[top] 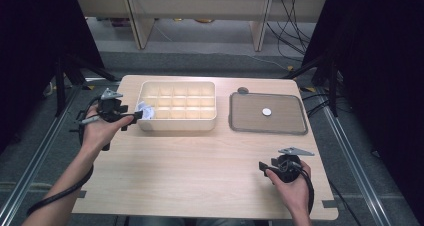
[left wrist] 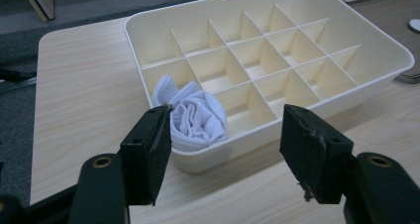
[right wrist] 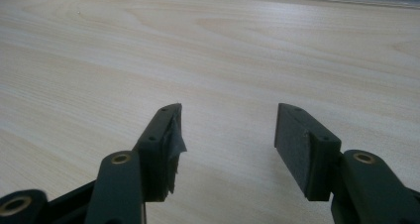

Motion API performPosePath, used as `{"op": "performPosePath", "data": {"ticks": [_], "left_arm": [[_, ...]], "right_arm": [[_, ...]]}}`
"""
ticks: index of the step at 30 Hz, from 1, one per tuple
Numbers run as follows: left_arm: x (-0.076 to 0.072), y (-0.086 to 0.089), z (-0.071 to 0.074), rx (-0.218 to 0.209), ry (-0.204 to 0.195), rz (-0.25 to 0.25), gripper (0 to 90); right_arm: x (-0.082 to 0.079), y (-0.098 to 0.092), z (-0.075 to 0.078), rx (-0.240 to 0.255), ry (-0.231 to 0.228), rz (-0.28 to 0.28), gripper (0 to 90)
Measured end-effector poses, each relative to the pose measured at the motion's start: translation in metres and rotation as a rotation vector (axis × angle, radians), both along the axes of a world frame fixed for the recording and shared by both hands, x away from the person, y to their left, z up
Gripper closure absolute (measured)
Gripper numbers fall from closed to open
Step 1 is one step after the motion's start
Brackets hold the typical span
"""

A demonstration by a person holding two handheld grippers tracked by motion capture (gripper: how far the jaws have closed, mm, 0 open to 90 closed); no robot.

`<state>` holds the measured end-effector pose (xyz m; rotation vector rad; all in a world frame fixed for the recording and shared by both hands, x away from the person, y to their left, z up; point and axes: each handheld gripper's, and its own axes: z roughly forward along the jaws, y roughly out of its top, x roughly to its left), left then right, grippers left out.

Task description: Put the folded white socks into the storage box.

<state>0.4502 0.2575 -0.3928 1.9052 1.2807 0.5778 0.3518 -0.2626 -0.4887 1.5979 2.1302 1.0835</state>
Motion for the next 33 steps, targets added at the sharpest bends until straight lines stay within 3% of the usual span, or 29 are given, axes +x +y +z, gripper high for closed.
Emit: {"op": "performPosePath", "data": {"ticks": [3, 4, 7, 10, 11, 13, 14, 18, 20, 24, 25, 26, 33], "left_arm": [[-0.01, 0.0, -0.003, 0.007, -0.027, 0.006, 36.5], [-0.018, -0.001, -0.007, -0.014, -0.056, 0.028, 36.4], [-0.025, -0.001, -0.011, -0.007, -0.065, 0.021, 36.1], [-0.039, -0.004, -0.025, -0.033, -0.104, 0.004, 35.9], [-0.039, -0.004, -0.025, -0.033, -0.104, 0.004, 35.8], [-0.046, -0.005, -0.035, -0.047, -0.13, -0.005, 35.7], [-0.052, -0.005, -0.043, -0.063, -0.144, -0.009, 35.4], [-0.064, -0.003, -0.056, -0.072, -0.162, 0.001, 35.3], [-0.072, -0.002, -0.068, -0.086, -0.145, -0.012, 34.7], [-0.081, -0.002, -0.082, -0.084, -0.152, -0.012, 34.7], [-0.085, -0.002, -0.088, -0.094, -0.157, 0.001, 34.7], [-0.089, -0.003, -0.098, -0.097, -0.163, 0.005, 34.9], [-0.097, -0.006, -0.125, -0.128, -0.186, 0.027, 35.0]], "right_arm": [[0.0, 0.0, 0.0, -0.005, 0.0, -0.008, 44.6], [-0.001, 0.0, 0.002, -0.021, 0.002, -0.013, 44.5], [-0.002, 0.0, 0.003, -0.015, 0.005, -0.018, 44.5], [-0.001, 0.001, 0.001, 0.006, -0.007, -0.006, 44.0], [-0.001, 0.001, 0.001, 0.006, -0.007, -0.006, 44.0], [-0.001, 0.0, 0.001, -0.021, -0.022, -0.016, 43.5], [-0.003, 0.0, 0.001, -0.01, -0.016, -0.022, 43.0], [-0.003, -0.001, 0.001, -0.008, -0.026, -0.023, 42.6], [-0.004, 0.001, 0.001, 0.002, -0.026, -0.048, 42.7], [-0.003, -0.002, 0.001, -0.017, -0.053, -0.027, 42.7], [-0.005, 0.0, 0.001, 0.012, -0.027, -0.046, 42.7], [-0.003, -0.002, -0.001, 0.005, -0.063, -0.033, 42.7], [-0.003, -0.003, -0.005, 0.012, -0.118, -0.046, 42.7]]}}
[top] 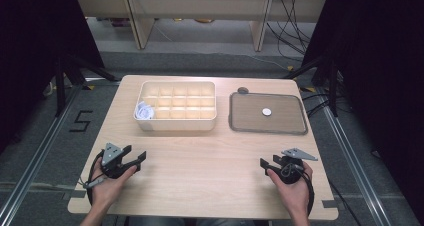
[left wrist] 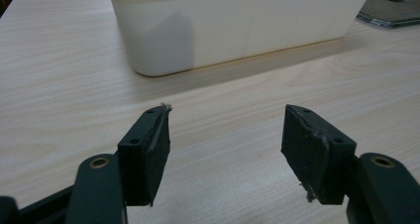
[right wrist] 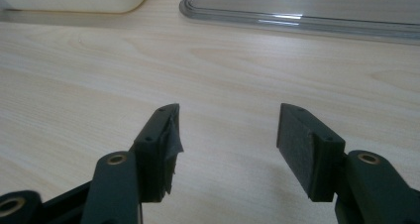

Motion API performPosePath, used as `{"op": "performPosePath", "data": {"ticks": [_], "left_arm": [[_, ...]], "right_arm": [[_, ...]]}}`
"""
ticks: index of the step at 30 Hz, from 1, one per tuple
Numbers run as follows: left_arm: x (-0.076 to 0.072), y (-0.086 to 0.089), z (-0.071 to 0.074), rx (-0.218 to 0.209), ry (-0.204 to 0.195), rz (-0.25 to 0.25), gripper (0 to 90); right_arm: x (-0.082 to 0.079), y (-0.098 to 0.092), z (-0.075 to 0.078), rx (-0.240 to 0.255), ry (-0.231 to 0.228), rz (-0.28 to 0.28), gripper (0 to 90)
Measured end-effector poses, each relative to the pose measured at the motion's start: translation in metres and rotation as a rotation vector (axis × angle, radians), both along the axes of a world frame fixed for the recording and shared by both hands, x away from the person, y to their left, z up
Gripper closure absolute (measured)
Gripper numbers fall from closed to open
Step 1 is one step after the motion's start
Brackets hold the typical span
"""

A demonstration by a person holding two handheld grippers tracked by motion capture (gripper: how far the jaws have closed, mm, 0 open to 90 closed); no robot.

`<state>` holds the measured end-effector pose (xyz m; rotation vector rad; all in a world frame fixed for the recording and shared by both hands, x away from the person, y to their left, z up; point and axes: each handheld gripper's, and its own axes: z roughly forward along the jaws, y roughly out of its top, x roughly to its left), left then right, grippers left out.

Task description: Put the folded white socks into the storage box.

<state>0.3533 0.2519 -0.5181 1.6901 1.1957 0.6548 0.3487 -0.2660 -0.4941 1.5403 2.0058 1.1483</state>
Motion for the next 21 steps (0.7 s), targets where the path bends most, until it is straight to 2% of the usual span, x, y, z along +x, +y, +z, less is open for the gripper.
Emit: {"op": "performPosePath", "data": {"ticks": [1, 2, 3, 4, 5, 7, 8, 9, 10, 11, 12, 13, 14, 15, 16, 17, 18, 19, 20, 21], "left_arm": [[-0.001, 0.0, -0.006, -0.005, 0.001, 0.004, 34.9], [-0.001, 0.001, -0.005, -0.001, 0.006, 0.007, 34.7], [-0.001, 0.001, -0.005, -0.001, 0.006, 0.007, 34.2], [-0.001, 0.003, -0.005, -0.005, -0.016, 0.005, 34.2], [-0.001, 0.004, -0.005, -0.003, -0.028, 0.009, 34.2], [-0.003, 0.005, -0.005, -0.015, -0.045, 0.014, 33.7], [-0.004, 0.004, -0.005, -0.015, -0.056, 0.006, 33.2], [-0.004, 0.004, -0.005, -0.015, -0.056, 0.006, 33.2], [-0.005, 0.004, -0.005, -0.013, -0.062, 0.005, 33.2], [-0.005, 0.004, -0.005, -0.014, -0.067, 0.004, 33.3], [-0.005, 0.005, -0.005, -0.019, -0.073, 0.003, 33.3], [-0.005, 0.005, -0.005, -0.022, -0.074, 0.004, 33.4], [-0.005, 0.005, -0.005, -0.024, -0.072, 0.004, 33.4], [-0.005, 0.006, -0.005, -0.027, -0.071, 0.003, 33.4], [-0.005, 0.006, -0.005, -0.03, -0.069, 0.007, 33.4], [-0.005, 0.005, -0.005, -0.033, -0.068, 0.007, 33.4], [-0.005, 0.005, -0.005, -0.033, -0.07, 0.005, 33.4], [-0.005, 0.005, -0.006, -0.032, -0.072, 0.004, 33.4], [-0.005, 0.004, -0.006, -0.028, -0.075, 0.0, 33.4], [-0.005, 0.004, -0.005, -0.017, -0.071, -0.001, 33.4]], "right_arm": [[-0.003, 0.002, 0.001, 0.034, 0.024, -0.031, 42.8], [-0.003, 0.001, -0.001, 0.028, 0.013, -0.025, 42.9], [-0.001, 0.0, -0.004, 0.024, -0.021, -0.012, 42.9], [-0.001, 0.0, -0.004, 0.024, -0.021, -0.012, 42.9], [0.0, -0.002, -0.005, 0.025, -0.041, 0.003, 42.9], [-0.001, -0.004, -0.008, 0.025, -0.072, -0.003, 42.8], [-0.005, -0.002, -0.008, 0.048, -0.053, -0.025, 42.6], [-0.005, -0.002, -0.008, 0.048, -0.053, -0.025, 42.6], [-0.003, -0.006, -0.011, 0.028, -0.088, -0.007, 42.5], [-0.003, -0.003, -0.013, 0.035, -0.089, -0.034, 42.4], [-0.006, -0.003, -0.013, 0.043, -0.069, -0.034, 42.1], [-0.004, -0.002, -0.017, 0.04, -0.089, -0.032, 41.9], [-0.005, -0.002, -0.016, 0.035, -0.083, -0.042, 41.5], [-0.001, -0.005, -0.019, 0.034, -0.131, -0.01, 41.1], [0.0, -0.004, -0.021, 0.017, -0.147, -0.017, 40.7], [-0.001, -0.004, -0.019, 0.004, -0.129, -0.02, 40.3], [0.002, -0.003, -0.022, 0.005, -0.152, -0.013, 40.1], [0.001, -0.003, -0.02, -0.003, -0.132, -0.015, 40.0], [0.001, -0.003, -0.02, -0.003, -0.132, -0.015, 40.0], [0.002, -0.002, -0.021, 0.003, -0.152, -0.016, 40.0]]}}
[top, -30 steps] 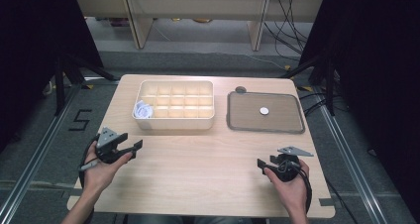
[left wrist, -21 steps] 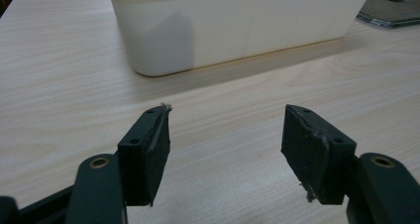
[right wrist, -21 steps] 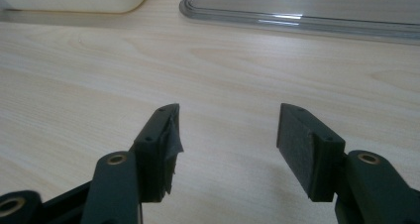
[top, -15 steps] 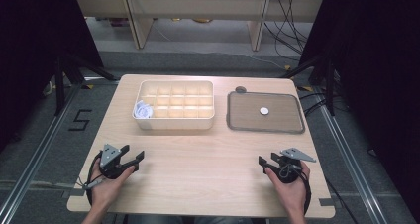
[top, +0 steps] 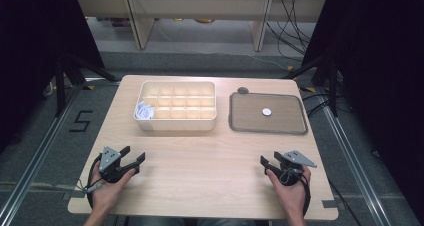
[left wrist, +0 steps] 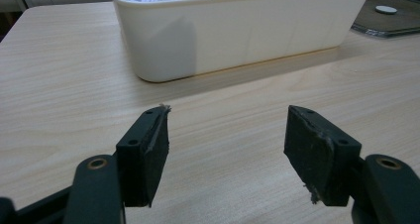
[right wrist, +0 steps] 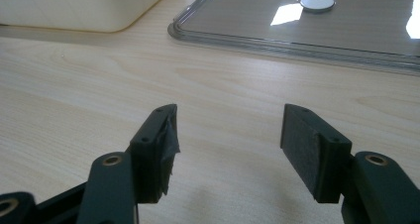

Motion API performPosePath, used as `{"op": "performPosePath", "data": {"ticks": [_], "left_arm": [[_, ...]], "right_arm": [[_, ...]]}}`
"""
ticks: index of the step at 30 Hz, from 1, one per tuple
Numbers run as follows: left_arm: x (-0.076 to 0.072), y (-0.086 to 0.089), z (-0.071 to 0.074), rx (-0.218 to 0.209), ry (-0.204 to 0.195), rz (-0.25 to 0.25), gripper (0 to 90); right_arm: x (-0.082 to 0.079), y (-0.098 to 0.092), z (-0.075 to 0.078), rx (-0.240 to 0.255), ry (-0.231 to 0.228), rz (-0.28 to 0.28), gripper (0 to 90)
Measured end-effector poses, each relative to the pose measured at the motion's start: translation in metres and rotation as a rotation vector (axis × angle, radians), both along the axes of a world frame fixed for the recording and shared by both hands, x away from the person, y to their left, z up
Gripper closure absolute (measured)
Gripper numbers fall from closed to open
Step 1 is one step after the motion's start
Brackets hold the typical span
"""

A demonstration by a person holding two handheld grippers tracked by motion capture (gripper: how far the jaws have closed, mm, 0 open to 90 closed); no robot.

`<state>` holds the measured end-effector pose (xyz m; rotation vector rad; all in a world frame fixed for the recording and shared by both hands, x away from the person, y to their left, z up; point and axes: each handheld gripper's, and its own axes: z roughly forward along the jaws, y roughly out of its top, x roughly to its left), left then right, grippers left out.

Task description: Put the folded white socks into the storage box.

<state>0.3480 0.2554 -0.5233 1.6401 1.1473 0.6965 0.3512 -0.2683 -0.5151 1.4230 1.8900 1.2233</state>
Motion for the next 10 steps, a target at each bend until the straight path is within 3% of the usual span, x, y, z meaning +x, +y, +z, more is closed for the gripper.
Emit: {"op": "performPosePath", "data": {"ticks": [5, 10], "left_arm": [[-0.0001, 0.0005, 0.0004, 0.003, 0.007, 0.001, 33.2], [0.0003, 0.0006, -0.0001, -0.011, 0.006, 0.004, 33.2]], "right_arm": [[0.0008, -0.0008, -0.0009, -0.015, -0.01, -0.014, 39.1], [-0.0008, 0.0022, -0.0005, 0.004, 0.006, -0.038, 37.9]]}}
